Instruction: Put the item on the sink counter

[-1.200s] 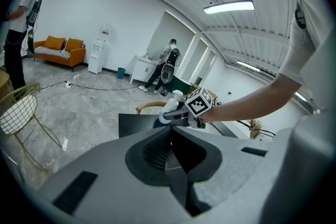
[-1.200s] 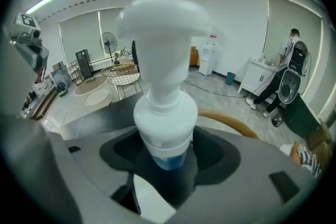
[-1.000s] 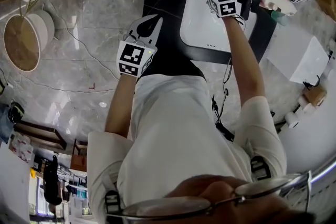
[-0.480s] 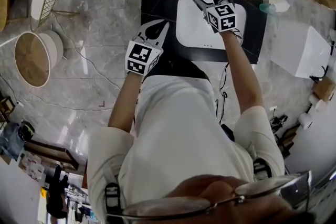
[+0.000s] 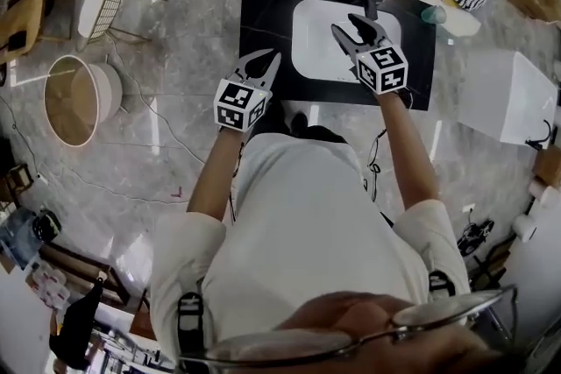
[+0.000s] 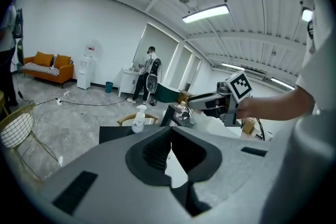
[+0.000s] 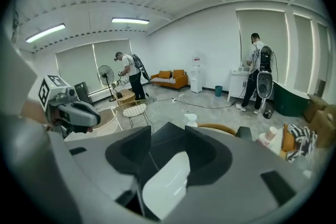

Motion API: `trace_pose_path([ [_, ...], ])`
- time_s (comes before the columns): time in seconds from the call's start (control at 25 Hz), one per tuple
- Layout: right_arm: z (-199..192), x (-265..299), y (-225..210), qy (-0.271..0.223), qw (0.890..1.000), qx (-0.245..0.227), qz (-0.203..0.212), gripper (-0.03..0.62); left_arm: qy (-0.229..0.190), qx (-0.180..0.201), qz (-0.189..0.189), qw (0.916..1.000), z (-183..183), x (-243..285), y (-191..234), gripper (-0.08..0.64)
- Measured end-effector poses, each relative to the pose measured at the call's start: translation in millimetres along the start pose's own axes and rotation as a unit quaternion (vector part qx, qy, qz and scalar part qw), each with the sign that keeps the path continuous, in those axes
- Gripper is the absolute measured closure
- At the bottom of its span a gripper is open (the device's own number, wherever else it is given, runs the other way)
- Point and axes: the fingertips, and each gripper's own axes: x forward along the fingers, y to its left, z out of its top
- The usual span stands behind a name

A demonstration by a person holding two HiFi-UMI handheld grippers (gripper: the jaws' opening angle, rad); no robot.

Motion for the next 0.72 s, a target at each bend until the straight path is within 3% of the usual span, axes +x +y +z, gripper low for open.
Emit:
trace_pose_path([
  [0.24, -16.8, -77.6, 30.4, -0.029, 0.999, 0.013, 0.01, 0.414, -0.029, -0.021, 0.026, 0.999, -8.1, -30.9, -44.4, 0.555],
  [0.72, -61.0, -217.8, 45.0, -0.08, 0.996, 0.027, -0.012, 0.475, -0.079, -0.04, 0.054, 0.9946, -20.7, -90.0, -133.2, 0.555],
])
